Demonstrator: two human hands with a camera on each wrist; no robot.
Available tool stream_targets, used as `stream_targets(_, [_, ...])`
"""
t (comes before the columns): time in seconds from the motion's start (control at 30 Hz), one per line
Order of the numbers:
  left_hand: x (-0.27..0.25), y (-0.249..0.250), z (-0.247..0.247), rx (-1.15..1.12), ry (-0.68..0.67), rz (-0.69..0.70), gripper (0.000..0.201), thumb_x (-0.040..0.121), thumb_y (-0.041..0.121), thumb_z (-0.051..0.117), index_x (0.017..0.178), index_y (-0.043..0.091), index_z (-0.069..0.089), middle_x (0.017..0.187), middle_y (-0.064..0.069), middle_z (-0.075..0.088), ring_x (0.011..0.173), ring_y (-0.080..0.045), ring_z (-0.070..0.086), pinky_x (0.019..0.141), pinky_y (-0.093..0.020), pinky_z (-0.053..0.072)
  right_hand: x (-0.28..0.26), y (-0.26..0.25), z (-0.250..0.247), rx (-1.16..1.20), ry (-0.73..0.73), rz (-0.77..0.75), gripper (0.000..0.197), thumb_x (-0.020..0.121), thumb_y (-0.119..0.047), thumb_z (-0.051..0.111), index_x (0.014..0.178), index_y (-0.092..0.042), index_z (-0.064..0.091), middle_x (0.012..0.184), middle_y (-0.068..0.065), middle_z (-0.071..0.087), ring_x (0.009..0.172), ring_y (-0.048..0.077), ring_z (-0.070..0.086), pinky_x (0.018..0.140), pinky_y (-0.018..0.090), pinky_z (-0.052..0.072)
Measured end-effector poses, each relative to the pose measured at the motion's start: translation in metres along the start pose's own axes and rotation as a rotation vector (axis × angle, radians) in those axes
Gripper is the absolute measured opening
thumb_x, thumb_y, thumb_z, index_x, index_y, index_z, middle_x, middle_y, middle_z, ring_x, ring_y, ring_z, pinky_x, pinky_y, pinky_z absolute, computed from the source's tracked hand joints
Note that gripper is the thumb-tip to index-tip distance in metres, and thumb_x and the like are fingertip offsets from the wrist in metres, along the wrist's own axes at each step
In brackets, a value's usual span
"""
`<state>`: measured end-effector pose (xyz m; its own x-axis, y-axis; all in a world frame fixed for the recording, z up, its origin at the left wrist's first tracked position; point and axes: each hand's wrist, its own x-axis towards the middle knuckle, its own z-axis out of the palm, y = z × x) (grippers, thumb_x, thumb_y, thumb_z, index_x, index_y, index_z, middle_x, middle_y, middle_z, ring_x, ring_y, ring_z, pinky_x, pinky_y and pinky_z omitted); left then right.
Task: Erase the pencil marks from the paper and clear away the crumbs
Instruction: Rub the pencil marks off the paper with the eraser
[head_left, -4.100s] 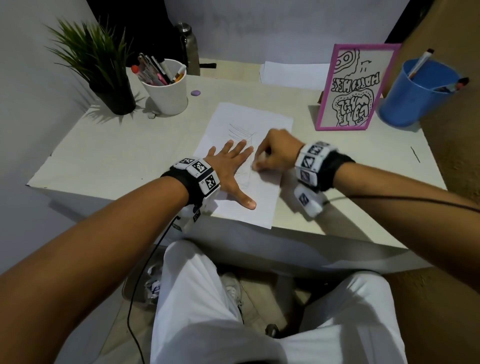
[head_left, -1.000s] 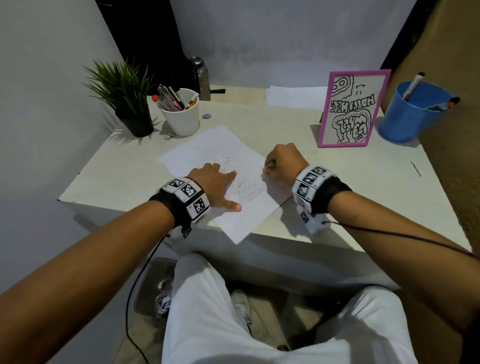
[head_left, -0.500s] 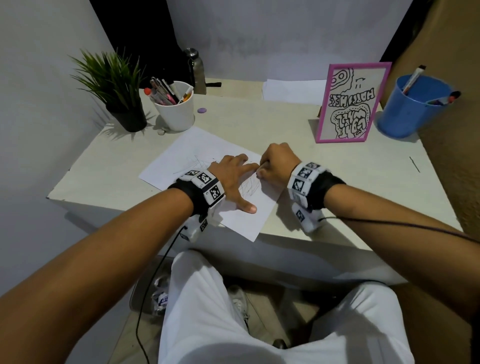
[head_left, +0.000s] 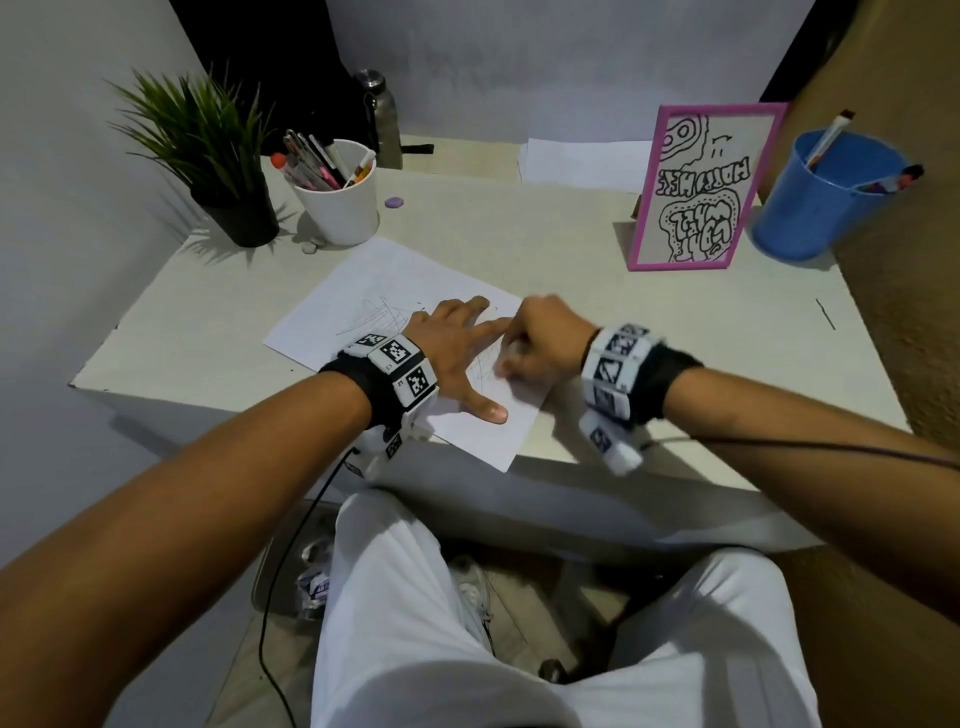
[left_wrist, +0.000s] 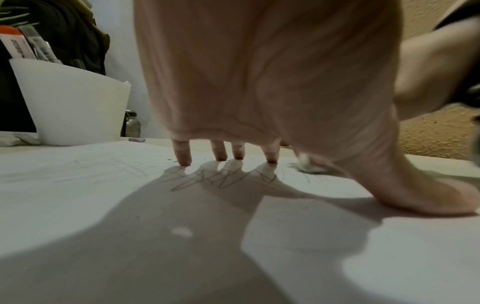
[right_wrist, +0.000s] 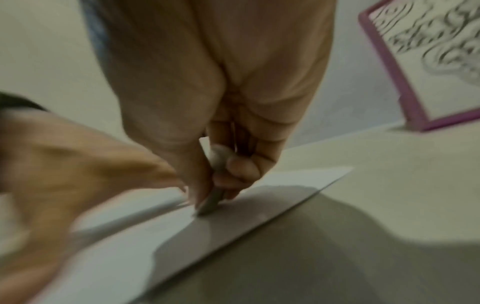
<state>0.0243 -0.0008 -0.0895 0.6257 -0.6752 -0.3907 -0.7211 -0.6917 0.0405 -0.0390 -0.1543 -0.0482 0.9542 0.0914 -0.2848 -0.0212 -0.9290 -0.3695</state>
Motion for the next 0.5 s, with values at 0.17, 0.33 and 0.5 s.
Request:
stream_targets(0.17, [-0.002, 0.005, -0.004, 0.005, -0.004, -0.018, 0.126, 0.052, 0.087, 0.064, 0.151, 0.040, 0.001, 0.163, 0.000, -0.003, 0.148, -0.031, 0.006, 0.111, -0.062, 0.021, 0.009, -0.001, 0.007, 0.030, 0.077, 0.027, 0.012, 0.076, -0.014, 0.069, 0.080, -0.002, 0.072, 0.080, 0.011, 0.074, 0.073, 0.024, 0.069, 0.067, 0.029, 0.055])
stream_targets(0.33, [-0.003, 0.005, -0.004, -0.007, -0.020, -0.015, 0.127, 0.052, 0.089, 0.062, 0.151, 0.042, -0.002, 0.163, 0.001, -0.006, 0.148, -0.031, 0.003, 0.112, -0.062, 0.018, 0.012, 0.007, -0.006, 0.052, 0.103, 0.094, 0.024, 0.075, -0.025, 0.078, 0.086, -0.003, 0.078, 0.076, 0.009, 0.073, 0.067, 0.018, 0.062, 0.066, 0.025, 0.052])
stream_targets(0.5, [-0.003, 0.005, -0.004, -0.005, -0.014, -0.017, 0.128, 0.053, 0.085, 0.065, 0.151, 0.039, -0.001, 0.163, 0.000, -0.006, 0.148, -0.031, 0.003, 0.114, -0.061, 0.017, -0.003, -0.009, 0.016, 0.054, 0.074, -0.014, 0.009, 0.077, -0.013, 0.066, 0.072, -0.006, 0.068, 0.070, 0.005, 0.068, 0.065, 0.018, 0.063, 0.064, 0.026, 0.054])
